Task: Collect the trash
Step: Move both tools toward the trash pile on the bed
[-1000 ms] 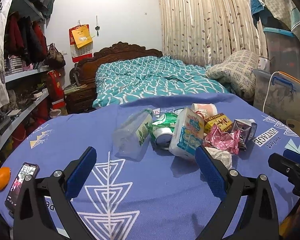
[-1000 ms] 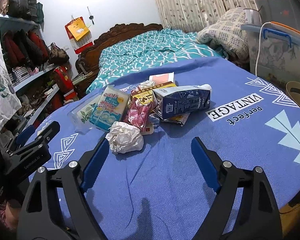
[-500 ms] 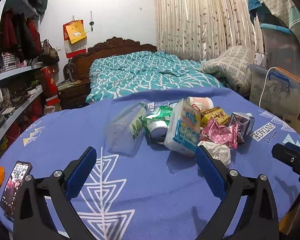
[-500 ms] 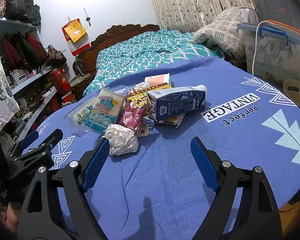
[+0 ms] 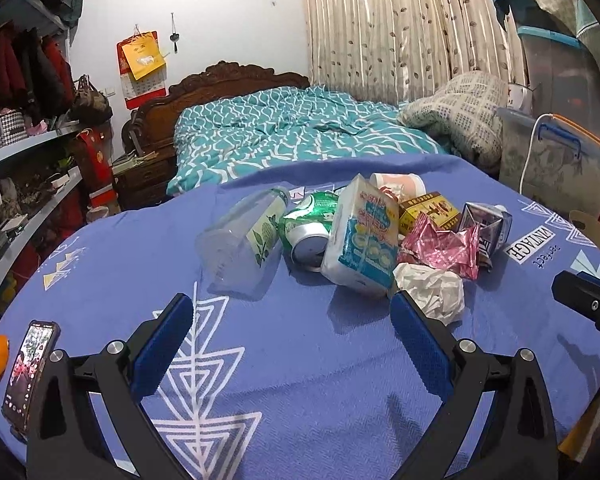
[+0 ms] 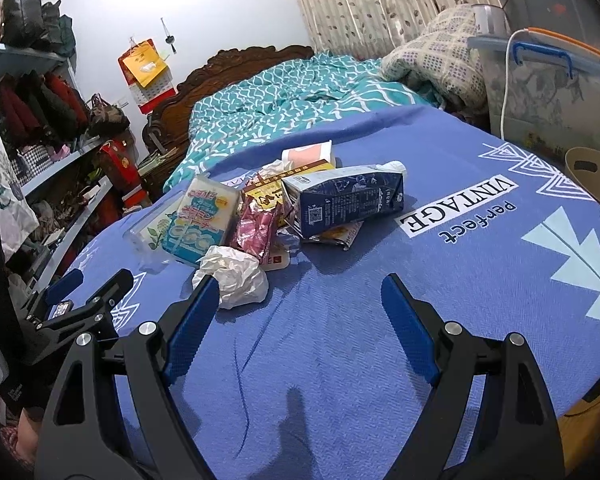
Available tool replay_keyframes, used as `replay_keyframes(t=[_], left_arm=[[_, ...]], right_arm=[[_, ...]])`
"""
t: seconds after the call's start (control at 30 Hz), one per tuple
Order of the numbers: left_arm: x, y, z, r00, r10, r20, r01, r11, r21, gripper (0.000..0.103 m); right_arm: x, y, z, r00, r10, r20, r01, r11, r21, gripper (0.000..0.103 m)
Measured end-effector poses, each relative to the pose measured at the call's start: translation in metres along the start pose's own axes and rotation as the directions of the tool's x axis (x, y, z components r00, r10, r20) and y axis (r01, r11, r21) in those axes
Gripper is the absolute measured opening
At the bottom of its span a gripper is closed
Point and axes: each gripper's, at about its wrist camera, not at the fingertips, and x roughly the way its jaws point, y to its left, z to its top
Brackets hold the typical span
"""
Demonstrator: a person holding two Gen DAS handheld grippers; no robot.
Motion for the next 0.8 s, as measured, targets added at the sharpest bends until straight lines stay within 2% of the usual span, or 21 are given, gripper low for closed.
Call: replay_keyframes(t=[0.2,0.4,0.8], left_arm=[[0.003,-0.002,0.000,1.000,-0.009,-0.006,0.009,1.000,-0.003,0.094],[-0.003,-0.007,0.000,0.999,-0.020,0.040,0.019,1.000,0.014,0.094],[0.000,-0.006,0.000,0.999,-0.034,0.034,0.034,0.999,0.014,0.094]], right_arm=[[0.001,-0.005,0.000,1.000,0.000,0.005,0.000,1.000,0.008,0.083],[0.003,-0.011,0.004,1.000,-0.008,0.007,0.008,1.000,0.025,0.083],[0.004,-0.027,0.017,0.999,-0.034,0.027,0.032,0.997,0.069,0.083]])
